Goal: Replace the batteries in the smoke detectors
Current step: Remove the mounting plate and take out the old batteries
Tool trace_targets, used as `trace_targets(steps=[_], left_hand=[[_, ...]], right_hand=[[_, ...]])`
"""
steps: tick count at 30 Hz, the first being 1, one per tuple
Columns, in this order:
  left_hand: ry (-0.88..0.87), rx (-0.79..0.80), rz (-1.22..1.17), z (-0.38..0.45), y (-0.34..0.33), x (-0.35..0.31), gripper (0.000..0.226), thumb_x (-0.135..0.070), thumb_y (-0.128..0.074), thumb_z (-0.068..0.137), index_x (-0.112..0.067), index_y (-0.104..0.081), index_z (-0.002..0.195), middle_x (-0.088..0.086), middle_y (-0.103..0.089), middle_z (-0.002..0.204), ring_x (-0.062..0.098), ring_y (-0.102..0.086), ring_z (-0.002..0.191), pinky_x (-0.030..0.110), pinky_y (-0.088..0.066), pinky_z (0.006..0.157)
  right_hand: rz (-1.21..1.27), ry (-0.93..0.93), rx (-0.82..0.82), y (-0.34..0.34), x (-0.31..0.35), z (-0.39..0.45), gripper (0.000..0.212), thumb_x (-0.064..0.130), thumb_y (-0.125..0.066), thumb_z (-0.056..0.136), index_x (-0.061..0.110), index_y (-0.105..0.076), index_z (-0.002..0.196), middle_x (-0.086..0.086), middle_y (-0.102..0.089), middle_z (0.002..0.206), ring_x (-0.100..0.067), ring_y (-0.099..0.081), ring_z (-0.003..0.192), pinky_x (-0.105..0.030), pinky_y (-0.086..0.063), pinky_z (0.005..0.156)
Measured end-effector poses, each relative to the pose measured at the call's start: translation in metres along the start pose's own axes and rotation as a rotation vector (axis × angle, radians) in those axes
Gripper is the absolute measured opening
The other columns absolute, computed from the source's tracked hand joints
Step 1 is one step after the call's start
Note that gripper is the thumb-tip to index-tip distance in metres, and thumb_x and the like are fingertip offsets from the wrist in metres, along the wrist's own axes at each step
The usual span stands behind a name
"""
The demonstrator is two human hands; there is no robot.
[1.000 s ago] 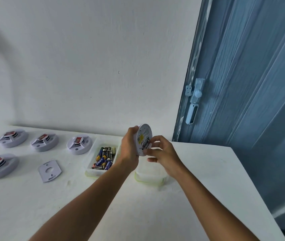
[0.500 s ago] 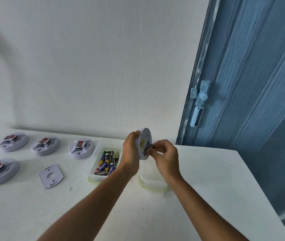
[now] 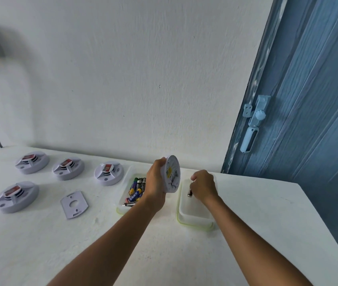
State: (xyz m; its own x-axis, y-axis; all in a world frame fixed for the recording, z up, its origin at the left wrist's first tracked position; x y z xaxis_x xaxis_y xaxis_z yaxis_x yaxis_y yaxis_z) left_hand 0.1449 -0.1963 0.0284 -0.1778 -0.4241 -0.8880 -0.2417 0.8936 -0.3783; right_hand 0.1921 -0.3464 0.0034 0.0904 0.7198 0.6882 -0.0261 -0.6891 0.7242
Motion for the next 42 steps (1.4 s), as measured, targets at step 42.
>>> trace_targets(steps=[42], left_hand=[[0.185,0.146,-0.28,-0.004,-0.008,0.007,0.039,-0.044,-0.038,0.094,-0.016,-0.064,0.102,0.015,-0.059,0.105,0.031,-0.055,0.102,0.049,-0.042,0.098]], right_hand=[[0.336,0.453,-0.315,0.038,0.031,-0.05,0.008,0.014,-0.056,0.095,0.019,-0.053,0.102,0.0,-0.061,0.067,-0.005,-0.059,0.061,-0.016,-0.046,0.056]])
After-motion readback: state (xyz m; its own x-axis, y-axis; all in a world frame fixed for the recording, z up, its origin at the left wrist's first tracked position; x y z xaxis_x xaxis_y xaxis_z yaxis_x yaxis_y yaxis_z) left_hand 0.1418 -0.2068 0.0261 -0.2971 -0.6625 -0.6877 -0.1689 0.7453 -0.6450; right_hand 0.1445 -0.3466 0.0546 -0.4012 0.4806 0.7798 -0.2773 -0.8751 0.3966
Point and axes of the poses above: each hand's wrist, its own z-axis towards the middle knuckle, its own y-axis out of the back of the hand, x = y × z, the point moved 6 cm from there along z, towards the middle knuckle
